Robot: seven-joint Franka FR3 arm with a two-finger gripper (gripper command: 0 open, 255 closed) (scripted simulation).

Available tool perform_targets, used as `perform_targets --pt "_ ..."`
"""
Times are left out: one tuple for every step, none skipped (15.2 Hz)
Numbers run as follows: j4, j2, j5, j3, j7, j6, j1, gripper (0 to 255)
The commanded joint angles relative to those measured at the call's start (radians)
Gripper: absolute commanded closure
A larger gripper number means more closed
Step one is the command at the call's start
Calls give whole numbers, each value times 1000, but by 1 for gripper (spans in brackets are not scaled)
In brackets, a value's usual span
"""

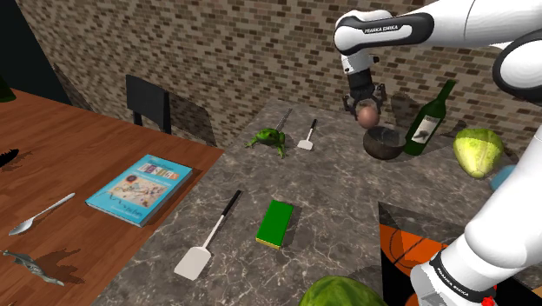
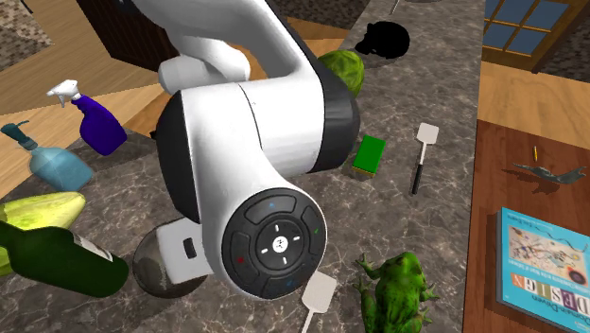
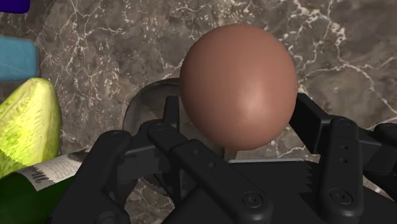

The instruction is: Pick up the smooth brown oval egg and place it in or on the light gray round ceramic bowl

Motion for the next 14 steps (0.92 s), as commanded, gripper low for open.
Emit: perform_targets --pt "-10 -8 -18 -17 -42 10 -24 255" --pt "-15 -11 -27 -27 -64 16 -37 255" --pt "-19 -13 -37 -36 -86 23 -50 255" --pt "-22 -14 -47 -46 -108 29 -62 255" --pt "-23 -15 -56 -56 -130 35 -75 255" --pt "-23 -14 -65 -65 -151 41 -88 255" --pt "-22 -13 -75 -75 -173 47 -100 255" --pt "-20 -10 -84 -84 -195 53 -113 255" --pt "-16 -7 -93 -94 -216 59 -126 255" --pt "-10 -1 -104 -106 -242 66 -141 255" --pt "-22 0 -103 -106 -239 78 -141 255" --pt "-34 1 -102 -106 -236 90 -142 255" --pt "-45 3 -102 -106 -232 103 -142 255" --pt "-56 4 -102 -106 -229 115 -143 255"
